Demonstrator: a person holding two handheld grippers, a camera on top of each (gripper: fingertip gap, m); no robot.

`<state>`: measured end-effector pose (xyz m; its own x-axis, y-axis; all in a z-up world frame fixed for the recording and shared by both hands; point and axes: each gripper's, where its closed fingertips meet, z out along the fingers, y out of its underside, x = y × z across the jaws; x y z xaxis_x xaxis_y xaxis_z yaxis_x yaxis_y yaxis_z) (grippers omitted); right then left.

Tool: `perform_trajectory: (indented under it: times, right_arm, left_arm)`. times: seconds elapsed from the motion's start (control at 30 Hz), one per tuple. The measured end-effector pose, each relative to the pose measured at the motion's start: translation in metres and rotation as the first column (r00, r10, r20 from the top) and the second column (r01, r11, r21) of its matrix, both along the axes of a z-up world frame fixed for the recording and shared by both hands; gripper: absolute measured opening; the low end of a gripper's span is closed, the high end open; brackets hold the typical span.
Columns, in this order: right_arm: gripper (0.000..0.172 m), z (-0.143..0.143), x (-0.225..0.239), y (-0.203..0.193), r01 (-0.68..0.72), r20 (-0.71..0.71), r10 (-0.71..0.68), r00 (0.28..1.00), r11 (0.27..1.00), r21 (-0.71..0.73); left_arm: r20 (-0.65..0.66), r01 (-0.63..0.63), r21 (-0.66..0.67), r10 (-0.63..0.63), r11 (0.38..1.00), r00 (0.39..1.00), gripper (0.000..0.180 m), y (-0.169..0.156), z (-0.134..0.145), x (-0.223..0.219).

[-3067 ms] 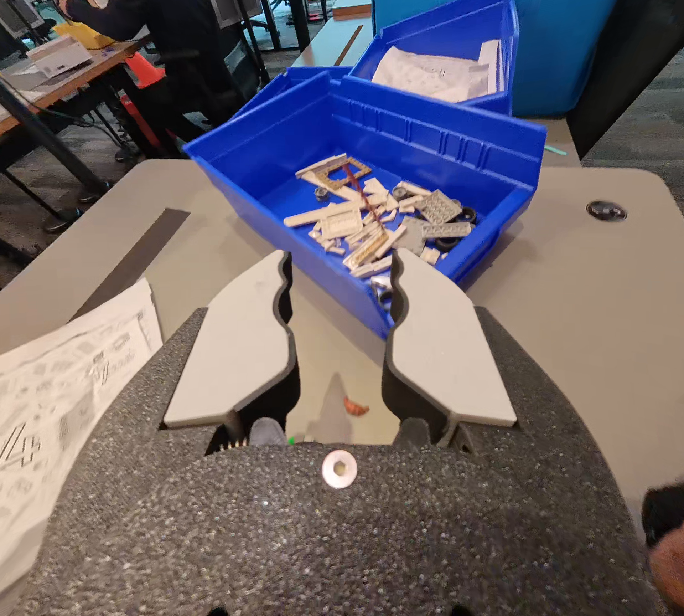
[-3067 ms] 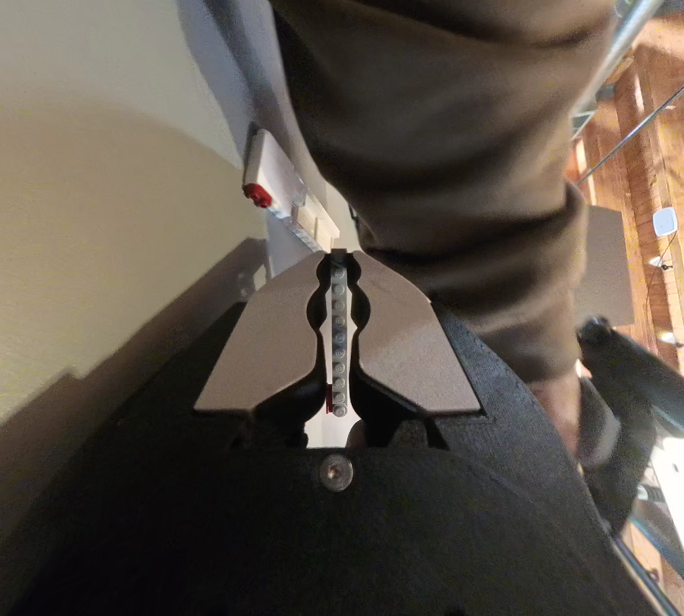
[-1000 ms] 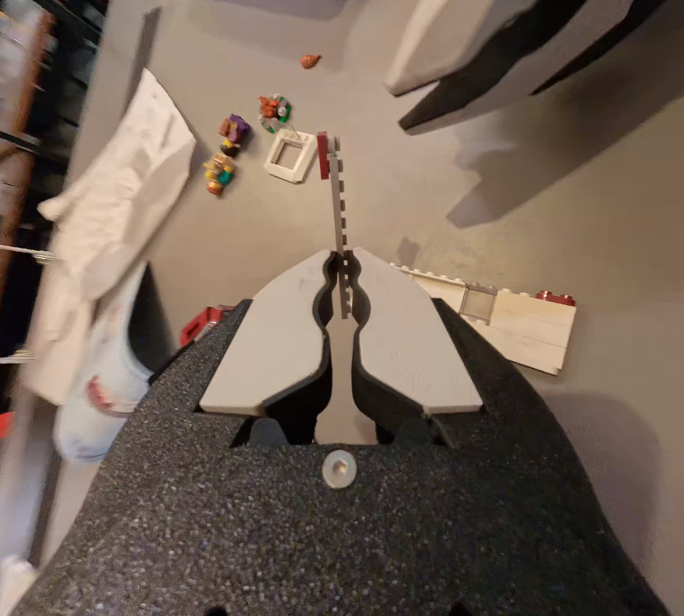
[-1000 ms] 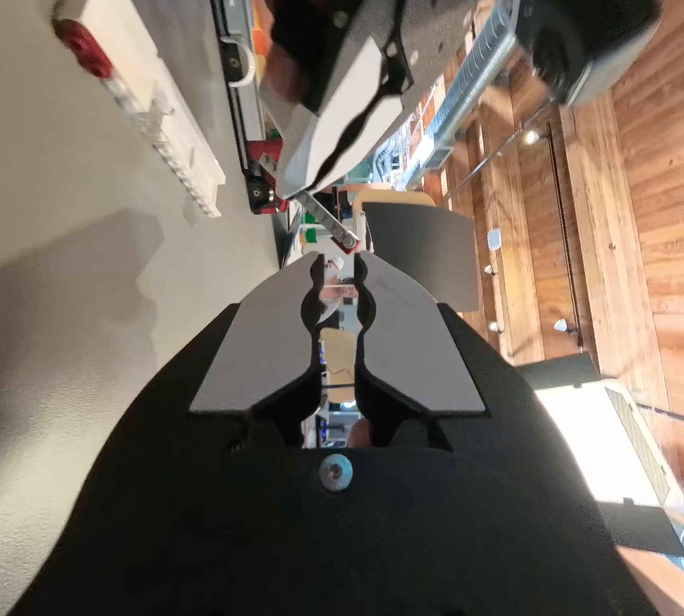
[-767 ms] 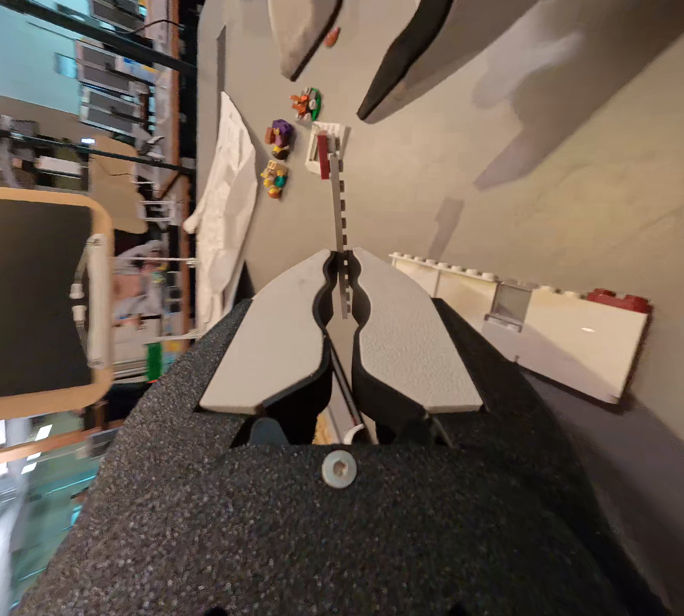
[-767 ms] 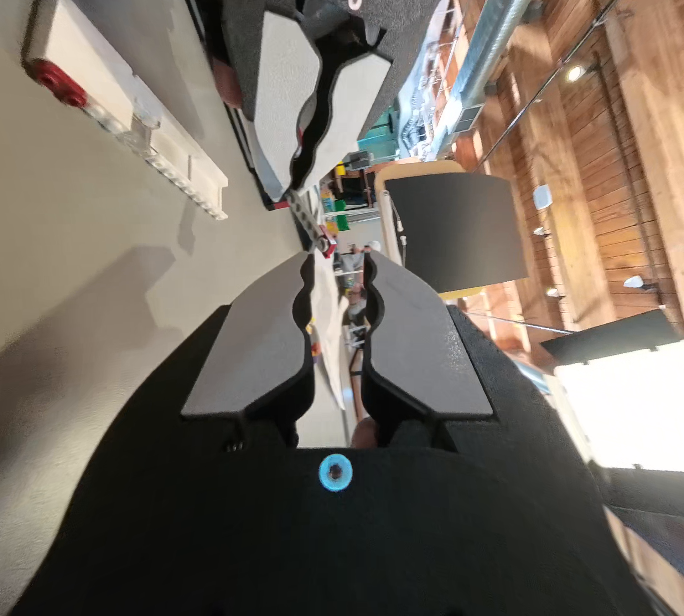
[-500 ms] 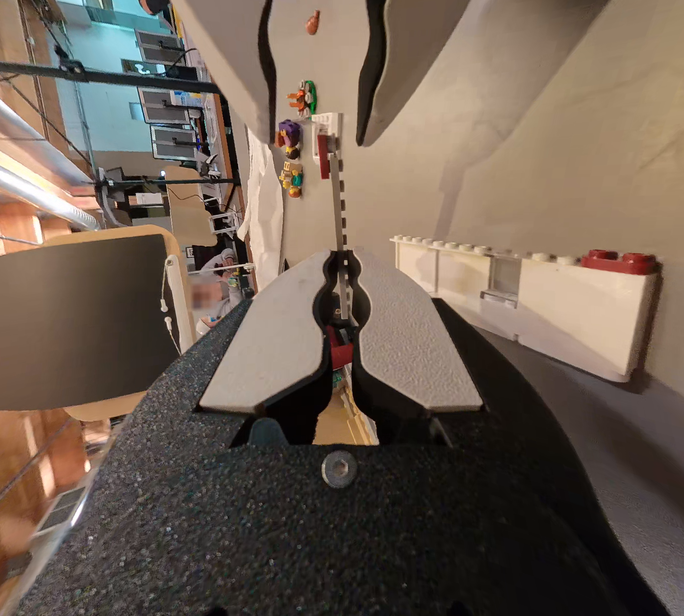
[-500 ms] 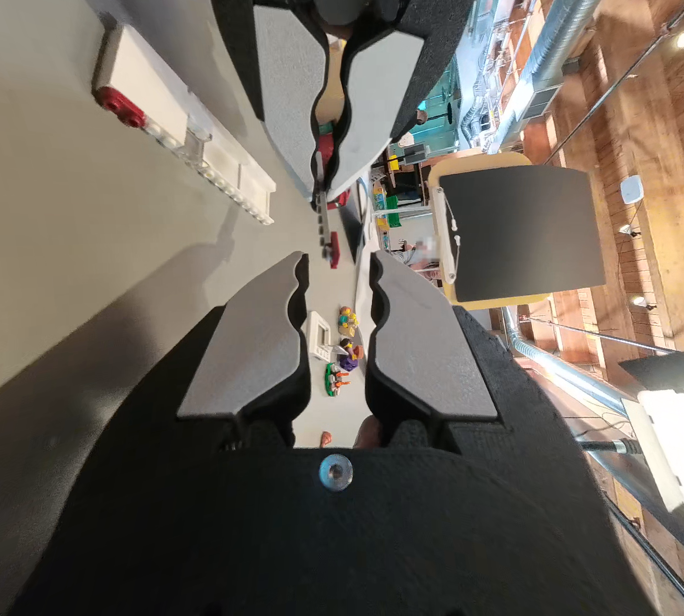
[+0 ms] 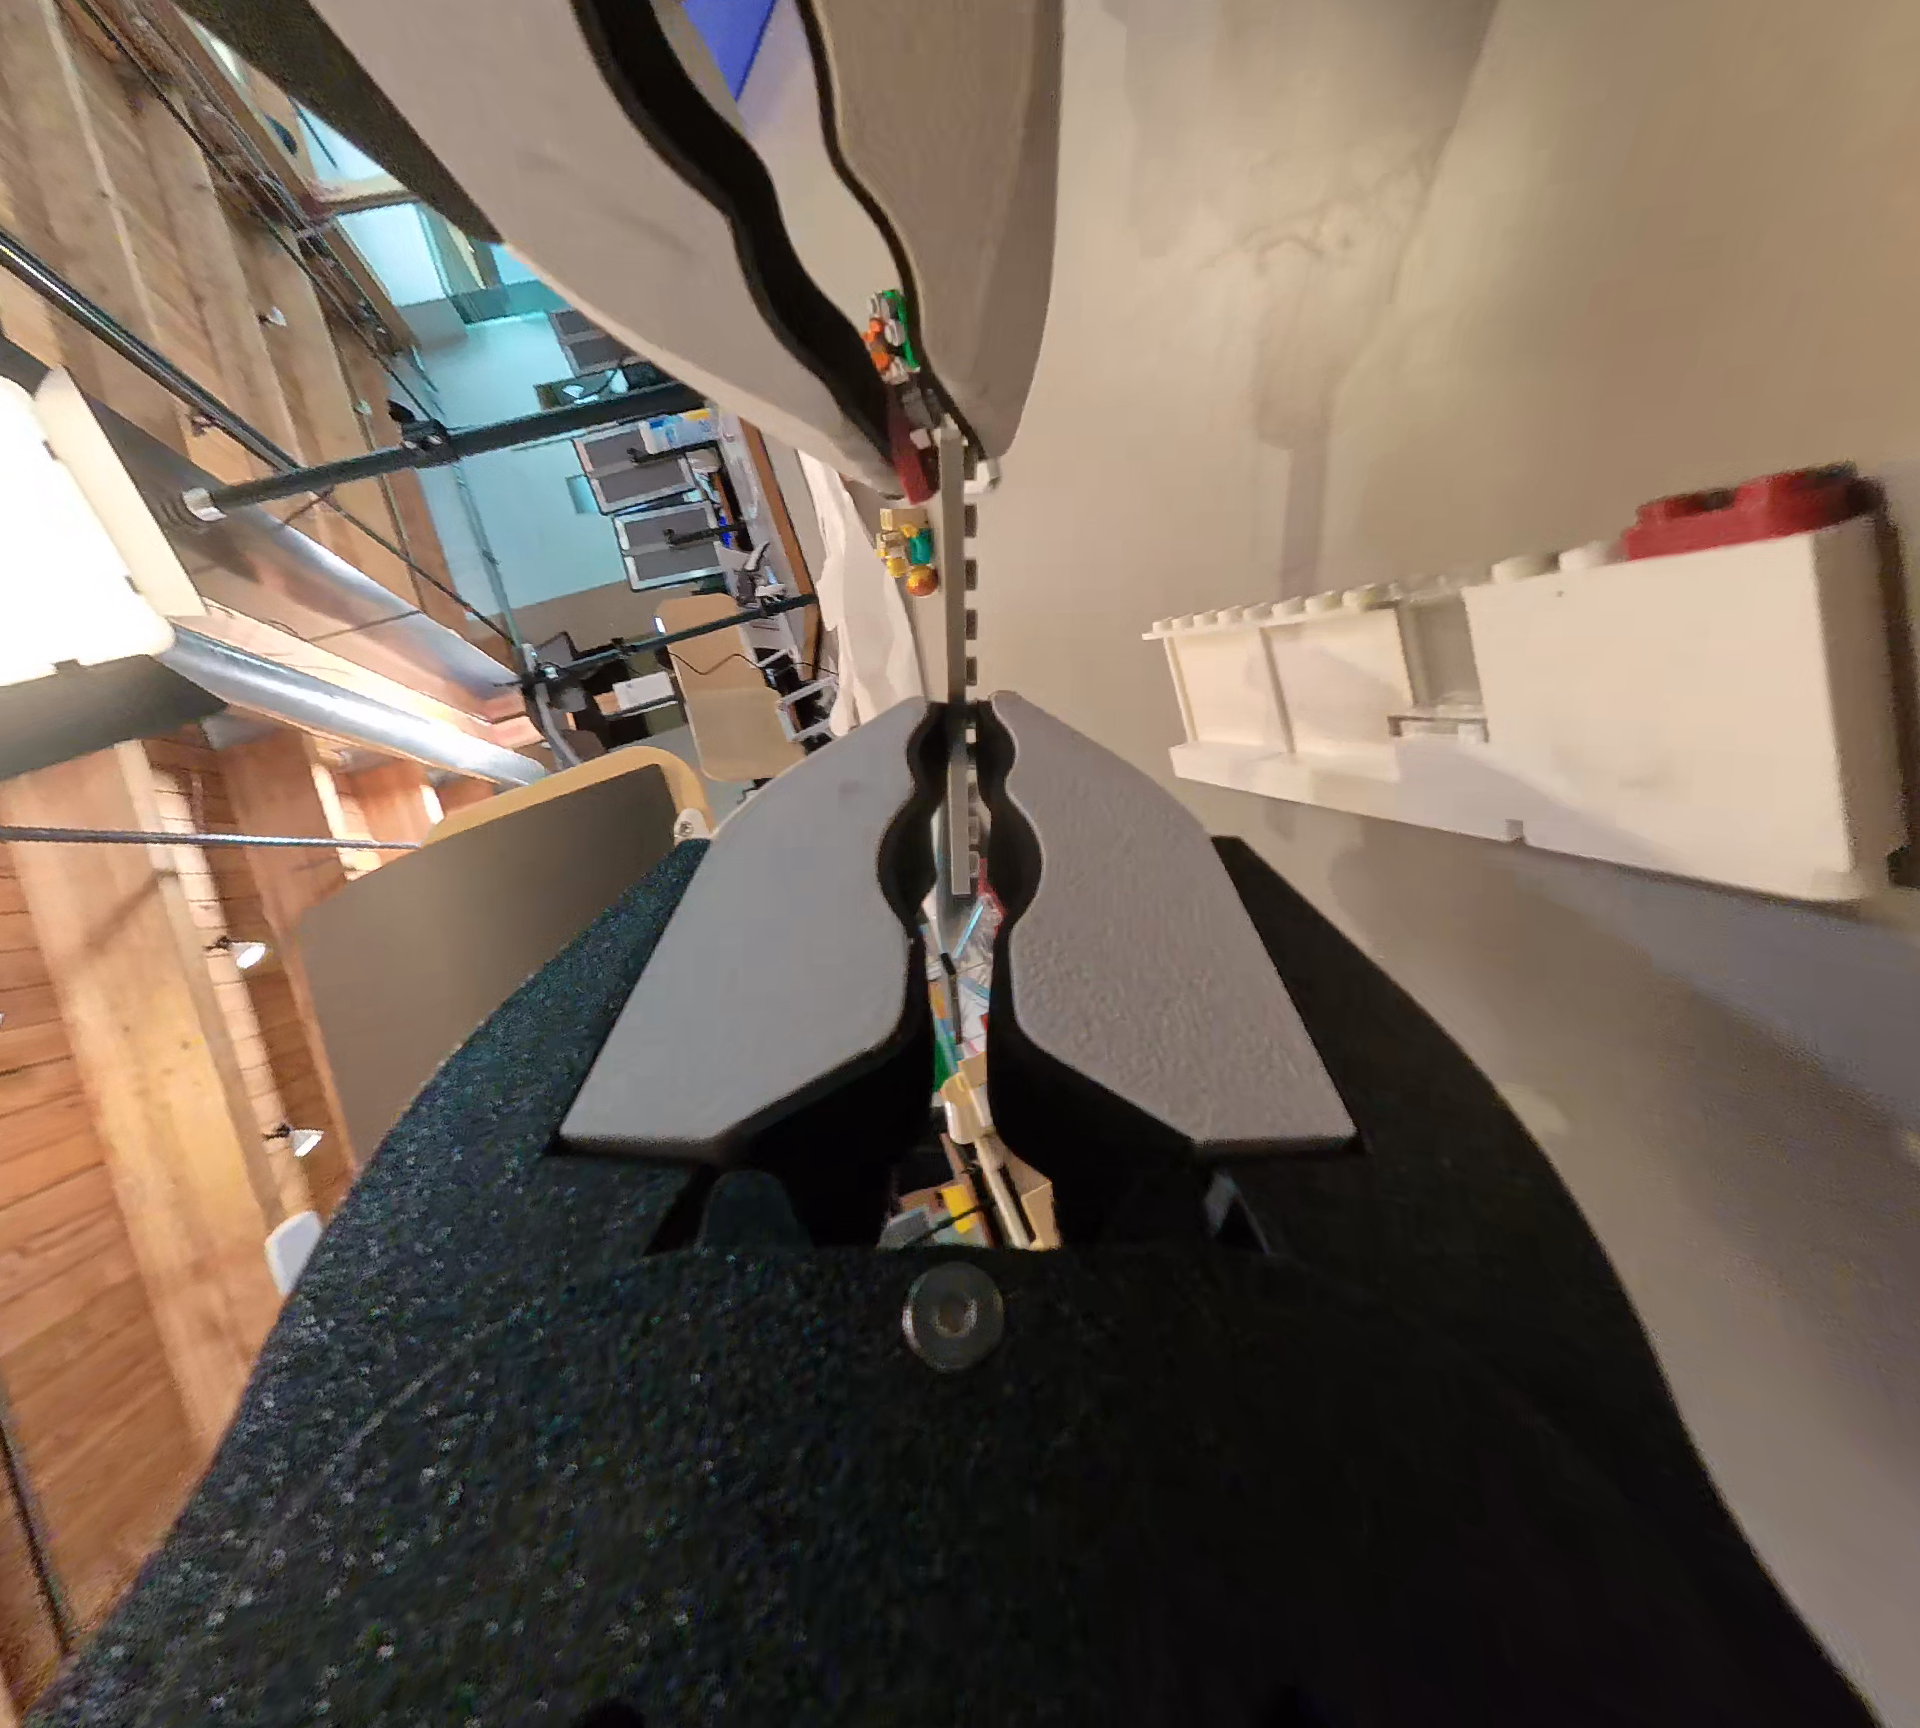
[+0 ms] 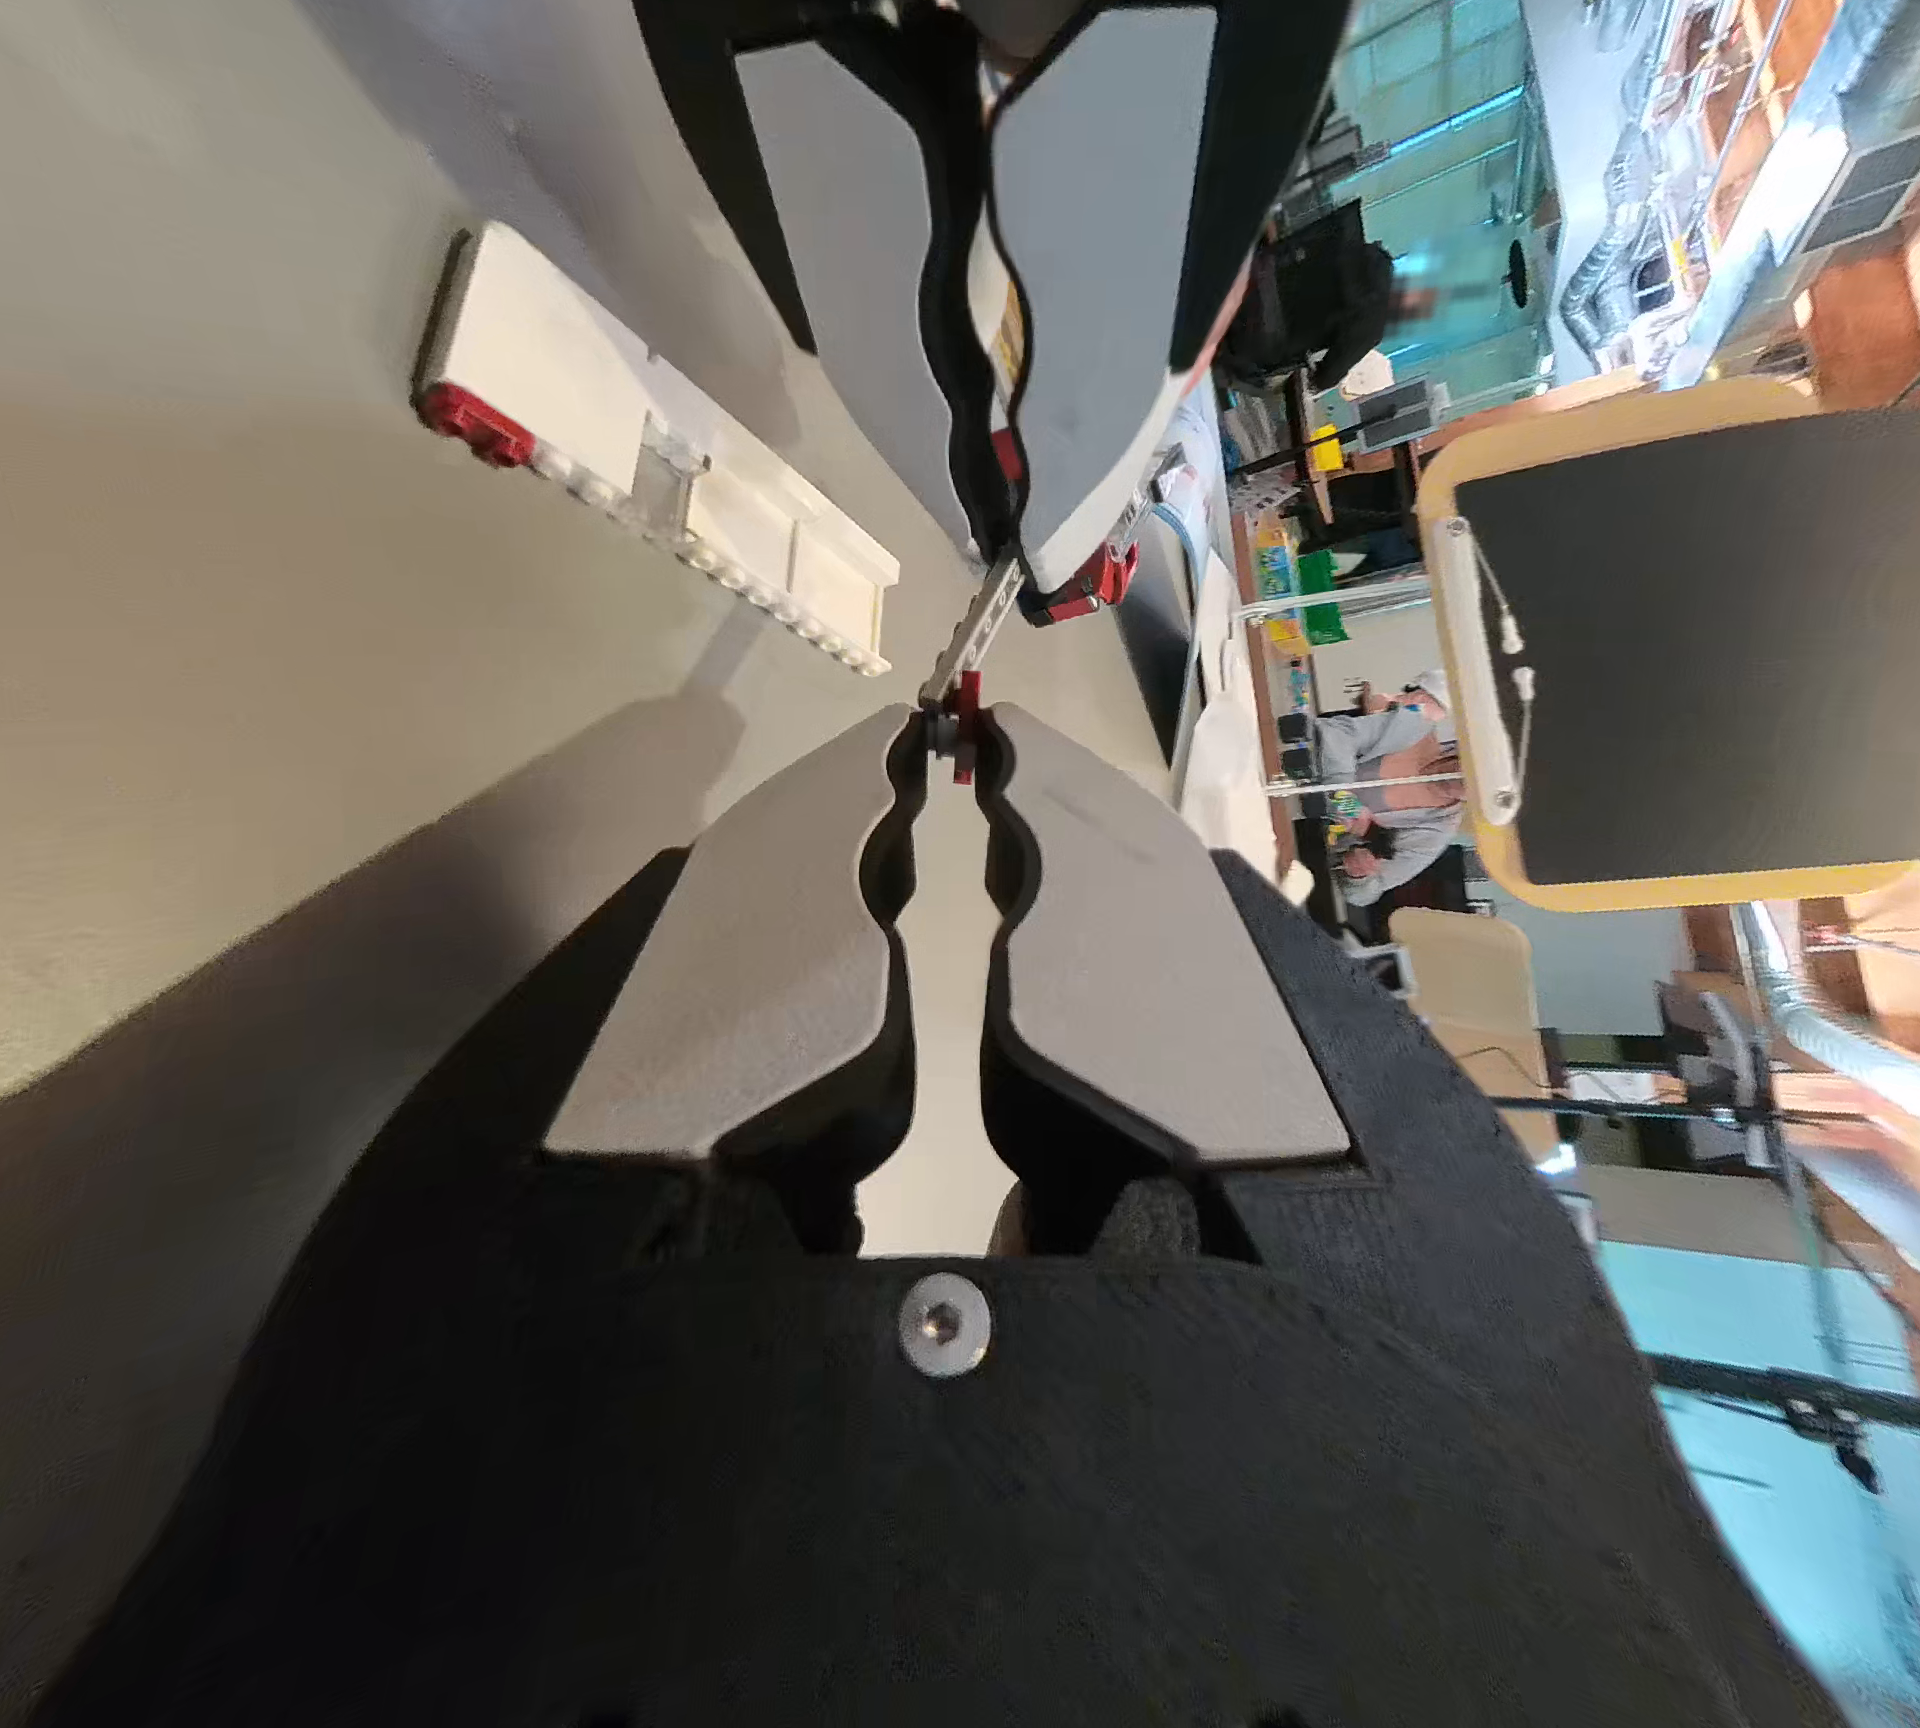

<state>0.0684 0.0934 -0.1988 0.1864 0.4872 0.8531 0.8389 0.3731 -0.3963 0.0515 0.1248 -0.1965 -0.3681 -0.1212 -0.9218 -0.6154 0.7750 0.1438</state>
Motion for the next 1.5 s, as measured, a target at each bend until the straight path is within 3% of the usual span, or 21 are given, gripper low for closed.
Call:
perform_trajectory:
  times: [0.2, 0.3, 0.5, 0.67, 0.77, 0.9, 0.97, 1.03, 1.1, 1.23, 1.5]
  right_arm:
    - [0.008, 0.002, 0.0, 0.0, -0.013, -0.183, -0.026, 0.983, 0.978, -0.21]
    - [0.008, 0.003, 0.008, 0.005, 0.015, -0.246, -0.082, 0.966, 0.965, -0.264]
    - [0.008, -0.003, 0.021, 0.004, 0.072, -0.242, -0.136, 0.961, 0.965, -0.254]
    - [0.008, -0.013, 0.009, 0.0, 0.103, -0.159, -0.125, 0.979, 0.985, -0.136]
    - [0.008, -0.019, 0.008, 0.001, 0.129, -0.059, -0.131, 0.99, 0.991, -0.031]
    - [0.008, -0.022, 0.009, 0.0, 0.116, -0.059, -0.118, 0.991, 0.993, -0.03]
    - [0.008, -0.023, 0.01, 0.0, 0.112, -0.075, -0.115, 0.991, 0.992, -0.05]
    - [0.008, -0.024, 0.014, 0.0, 0.114, -0.081, -0.118, 0.99, 0.992, -0.053]
    - [0.008, -0.023, 0.019, 0.001, 0.121, -0.09, -0.126, 0.988, 0.991, -0.054]
    - [0.008, -0.022, 0.025, 0.005, 0.134, -0.127, -0.145, 0.981, 0.987, -0.089]
    - [0.008, -0.003, 0.038, 0.015, 0.17, -0.289, -0.212, 0.934, 0.972, -0.161]
  left_arm:
    - [0.009, 0.068, 0.064, -0.069, 0.996, 0.998, 0.005, 0.001, 0.004, 0.001]
    - [0.007, 0.019, 0.052, -0.02, 0.998, 1.0, 0.004, 0.012, 0.005, -0.005]
    - [0.135, -0.046, -0.218, 0.077, 0.975, 0.988, 0.005, 0.02, 0.022, 0.01]
    - [0.256, 0.066, -0.314, 0.018, 0.947, 0.967, 0.005, 0.015, 0.06, 0.086]
    - [0.302, 0.14, -0.3, -0.046, 0.944, 0.952, 0.005, 0.012, 0.082, 0.147]
    - [0.374, 0.216, -0.213, -0.124, 0.953, 0.919, 0.004, 0.018, 0.117, 0.235]
    - [0.37, 0.213, -0.204, -0.126, 0.956, 0.921, 0.005, 0.022, 0.123, 0.27]
    - [0.304, 0.168, -0.259, -0.085, 0.951, 0.949, 0.014, 0.029, 0.108, 0.288]
    - [0.275, 0.129, -0.301, -0.043, 0.945, 0.96, 0.03, 0.035, 0.093, 0.29]
    - [0.287, 0.129, -0.407, -0.007, 0.904, 0.958, 0.035, 0.036, 0.08, 0.256]
    - [0.222, 0.109, -0.715, 0.076, 0.691, 0.972, 0.03, 0.015, 0.059, 0.12]
